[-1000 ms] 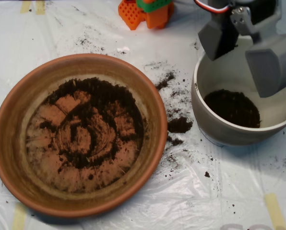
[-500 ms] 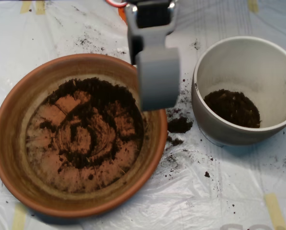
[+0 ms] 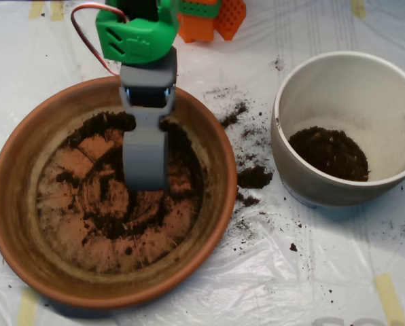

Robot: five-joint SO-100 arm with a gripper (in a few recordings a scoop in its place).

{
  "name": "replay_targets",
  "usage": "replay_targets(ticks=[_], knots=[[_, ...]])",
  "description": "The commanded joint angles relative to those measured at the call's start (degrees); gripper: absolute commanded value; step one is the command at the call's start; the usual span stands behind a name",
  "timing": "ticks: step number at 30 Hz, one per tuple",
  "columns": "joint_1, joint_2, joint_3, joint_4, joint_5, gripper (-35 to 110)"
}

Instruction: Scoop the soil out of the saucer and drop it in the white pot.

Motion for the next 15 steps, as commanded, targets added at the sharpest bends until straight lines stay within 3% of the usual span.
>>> replay_targets(ticks=[1,15], knots=[[2.1,1.1,0.9,-2.7,-1.7,57],[5.4,-21.9,-14.0,0.7,-4.0,58]])
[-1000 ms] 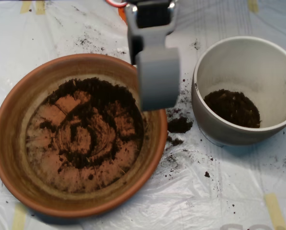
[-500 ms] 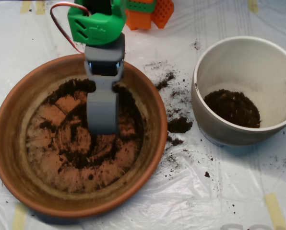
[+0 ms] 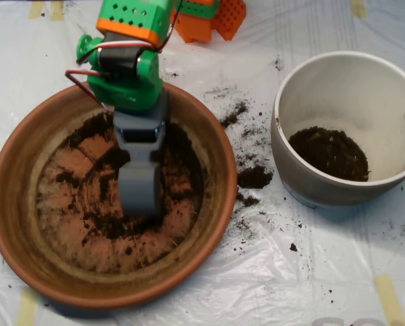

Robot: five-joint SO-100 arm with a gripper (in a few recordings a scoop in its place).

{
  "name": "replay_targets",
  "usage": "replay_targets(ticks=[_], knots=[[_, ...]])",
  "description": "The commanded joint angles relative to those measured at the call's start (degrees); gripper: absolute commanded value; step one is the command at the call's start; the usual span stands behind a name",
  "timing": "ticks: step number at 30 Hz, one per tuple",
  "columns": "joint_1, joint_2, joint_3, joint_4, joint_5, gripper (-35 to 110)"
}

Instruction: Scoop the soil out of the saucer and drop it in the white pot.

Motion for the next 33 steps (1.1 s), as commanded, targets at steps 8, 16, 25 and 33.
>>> replay_targets(ticks=[8,16,25,33], knots=[[5.1,-4.1,-11.3,8.0,-4.9,58],[7.6,-7.7,-12.5,6.2,-6.7,62],[7.4,-15.6,-22.6,11.1,-6.8,52],[7.1,-16.7,-27.8,12.7,-7.0,63]])
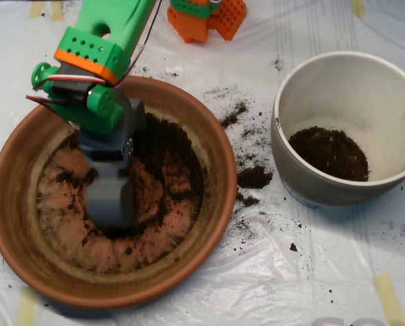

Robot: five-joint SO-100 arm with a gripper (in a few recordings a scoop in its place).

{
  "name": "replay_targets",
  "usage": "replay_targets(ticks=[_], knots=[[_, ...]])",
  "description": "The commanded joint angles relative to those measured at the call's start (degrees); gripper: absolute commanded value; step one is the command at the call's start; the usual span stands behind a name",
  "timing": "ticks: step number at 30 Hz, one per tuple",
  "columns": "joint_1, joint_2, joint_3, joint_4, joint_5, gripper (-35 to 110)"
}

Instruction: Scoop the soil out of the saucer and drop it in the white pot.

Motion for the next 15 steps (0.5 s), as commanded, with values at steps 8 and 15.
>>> replay_targets(ticks=[8,15], knots=[[0.7,-2.5,-9.1,2.5,-2.0,68],[1.3,-9.7,-17.1,7.3,-3.0,63]])
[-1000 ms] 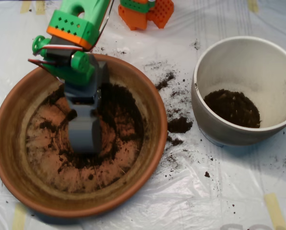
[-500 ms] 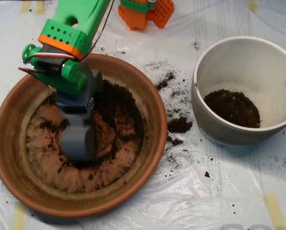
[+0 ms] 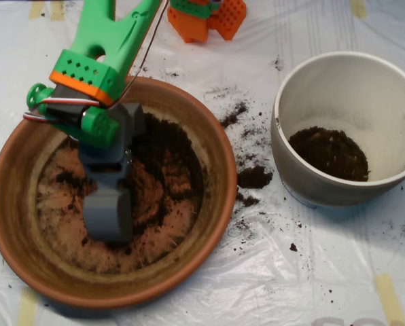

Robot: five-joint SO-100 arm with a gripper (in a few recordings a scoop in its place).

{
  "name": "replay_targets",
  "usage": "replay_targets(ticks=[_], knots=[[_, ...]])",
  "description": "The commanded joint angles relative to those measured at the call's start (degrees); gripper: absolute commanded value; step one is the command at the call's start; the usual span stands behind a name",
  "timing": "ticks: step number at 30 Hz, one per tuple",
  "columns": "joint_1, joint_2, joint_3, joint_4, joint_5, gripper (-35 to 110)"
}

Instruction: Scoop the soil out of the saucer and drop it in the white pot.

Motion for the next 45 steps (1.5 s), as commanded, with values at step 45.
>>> replay_targets(ticks=[45], knots=[[3.0,43.1,57.8,-30.0,-14.2,10]])
